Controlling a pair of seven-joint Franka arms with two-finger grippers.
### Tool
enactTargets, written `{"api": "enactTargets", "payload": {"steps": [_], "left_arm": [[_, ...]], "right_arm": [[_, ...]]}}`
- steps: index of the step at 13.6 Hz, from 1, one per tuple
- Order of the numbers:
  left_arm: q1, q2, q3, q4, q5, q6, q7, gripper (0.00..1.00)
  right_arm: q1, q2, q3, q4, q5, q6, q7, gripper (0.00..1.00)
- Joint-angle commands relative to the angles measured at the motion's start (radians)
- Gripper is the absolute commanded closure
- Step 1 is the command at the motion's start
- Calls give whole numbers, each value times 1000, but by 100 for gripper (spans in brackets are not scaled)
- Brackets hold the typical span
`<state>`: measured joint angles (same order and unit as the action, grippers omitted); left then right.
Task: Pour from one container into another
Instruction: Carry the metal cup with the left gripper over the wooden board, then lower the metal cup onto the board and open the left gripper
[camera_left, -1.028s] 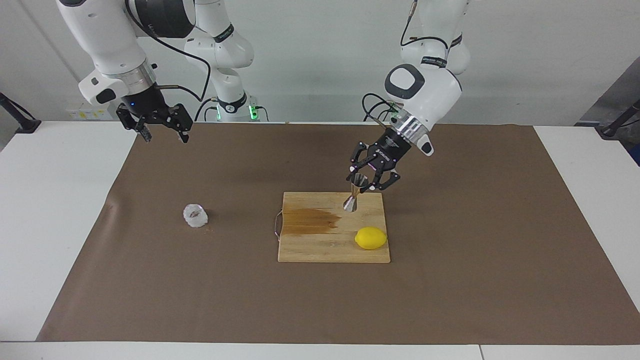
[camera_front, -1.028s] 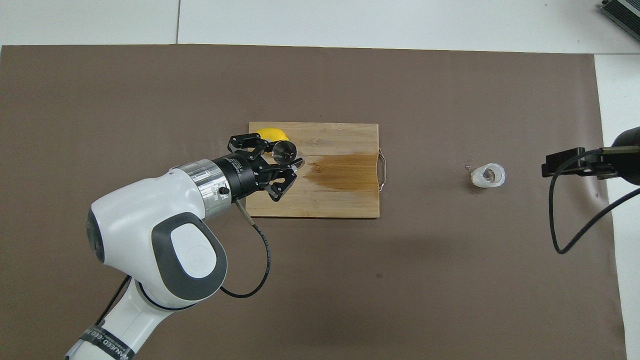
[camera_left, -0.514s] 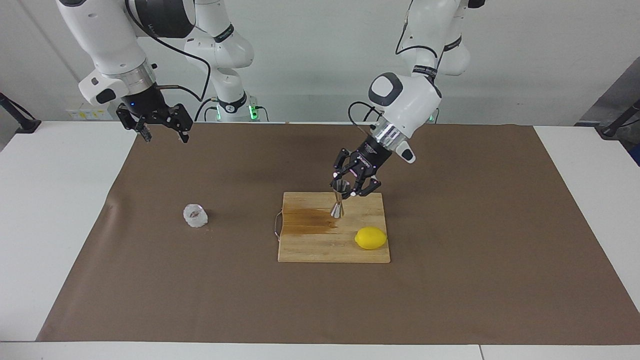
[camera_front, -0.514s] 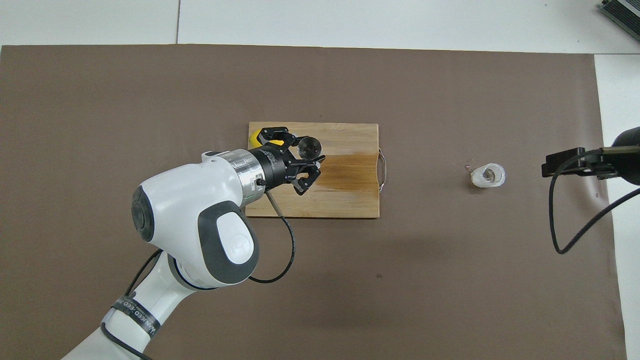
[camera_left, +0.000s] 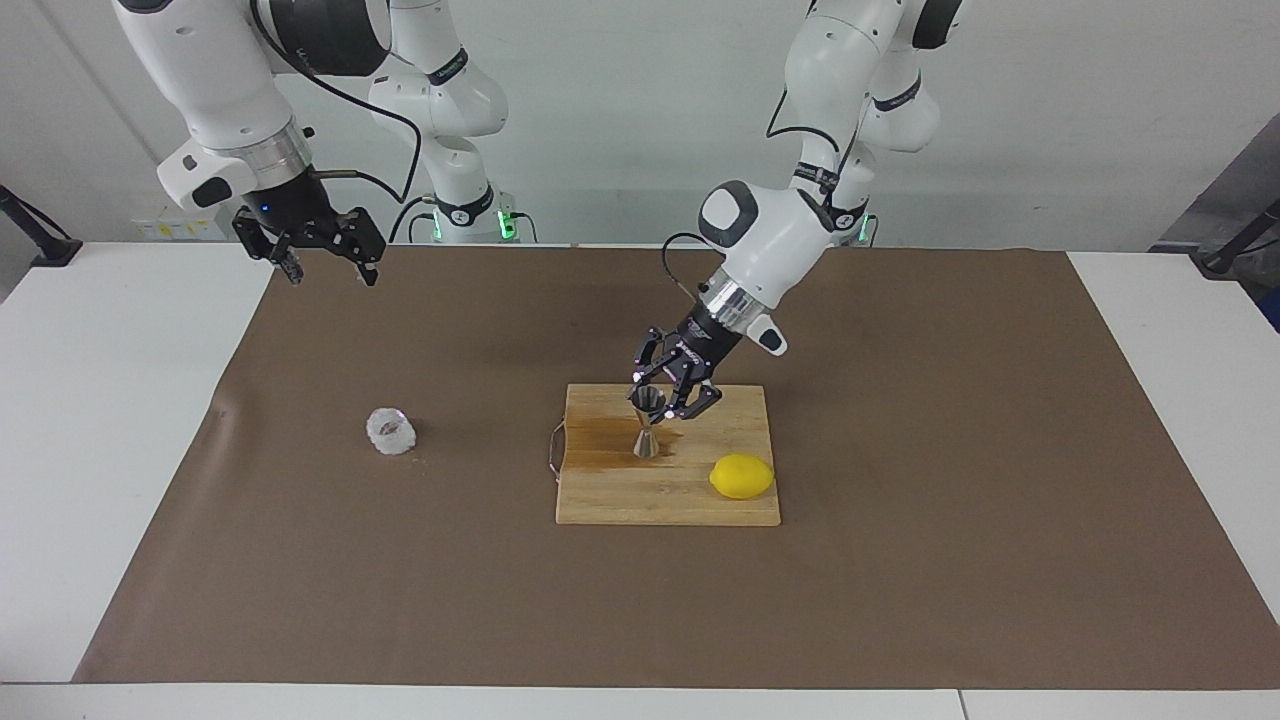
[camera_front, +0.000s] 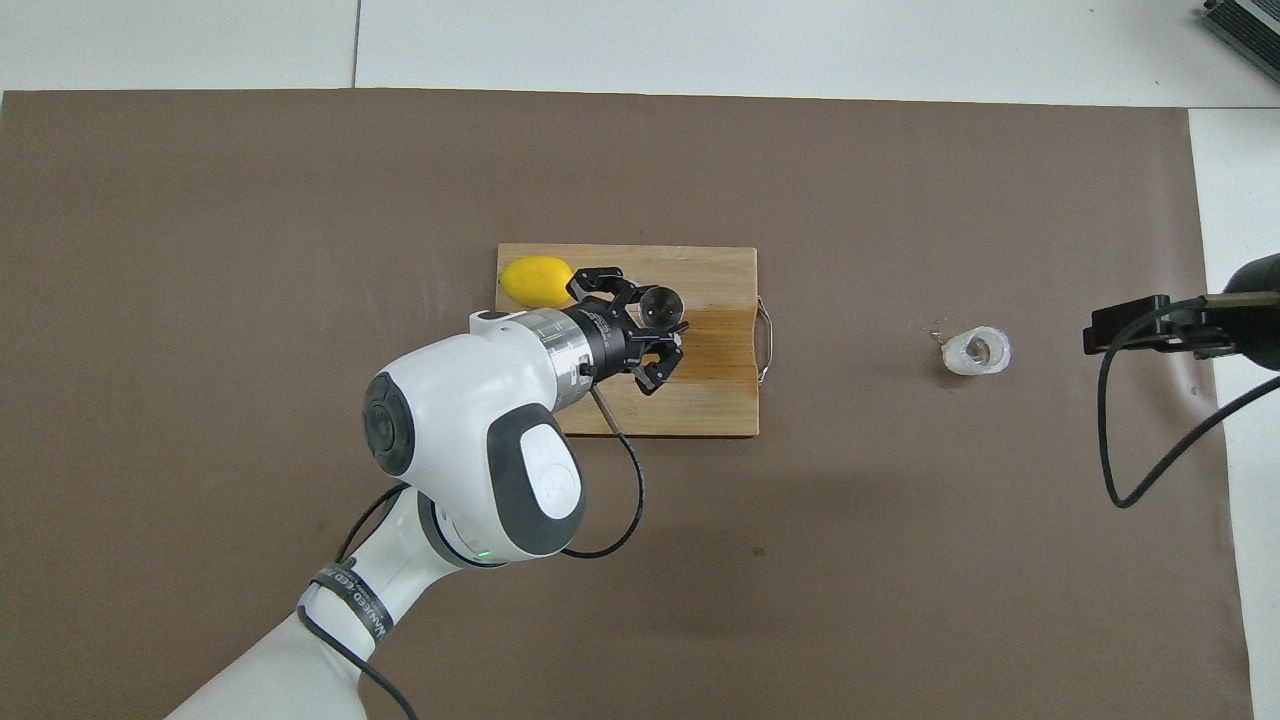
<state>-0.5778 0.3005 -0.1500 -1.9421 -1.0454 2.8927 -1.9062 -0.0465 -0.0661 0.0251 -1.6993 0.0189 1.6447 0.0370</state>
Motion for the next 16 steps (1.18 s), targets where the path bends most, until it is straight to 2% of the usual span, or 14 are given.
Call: {"api": "enactTargets", "payload": {"steps": [1,7,11,13,15,16], "left_arm": [[-30,19,7,18,16,19,-25,100],[-50,28,7,-6,31,13,-24,97],[-68,28,9,-20,34,19,-11,86],[-68,28,9,-20,34,20,-10,65],[-68,28,9,-23,34,20,-8,51],[-68,28,7,-23,34,20,-10,34]], "right_arm": [[-12,-3,6,9,-2,-19,-20,0],[-12,-3,6,9,-2,-19,-20,0],[-12,-3,6,9,-2,-19,-20,0],[-12,-3,6,9,-2,-19,-20,0],[-12,-3,6,9,-2,-19,-20,0],[-12,-3,6,9,-2,-19,-20,0]]}}
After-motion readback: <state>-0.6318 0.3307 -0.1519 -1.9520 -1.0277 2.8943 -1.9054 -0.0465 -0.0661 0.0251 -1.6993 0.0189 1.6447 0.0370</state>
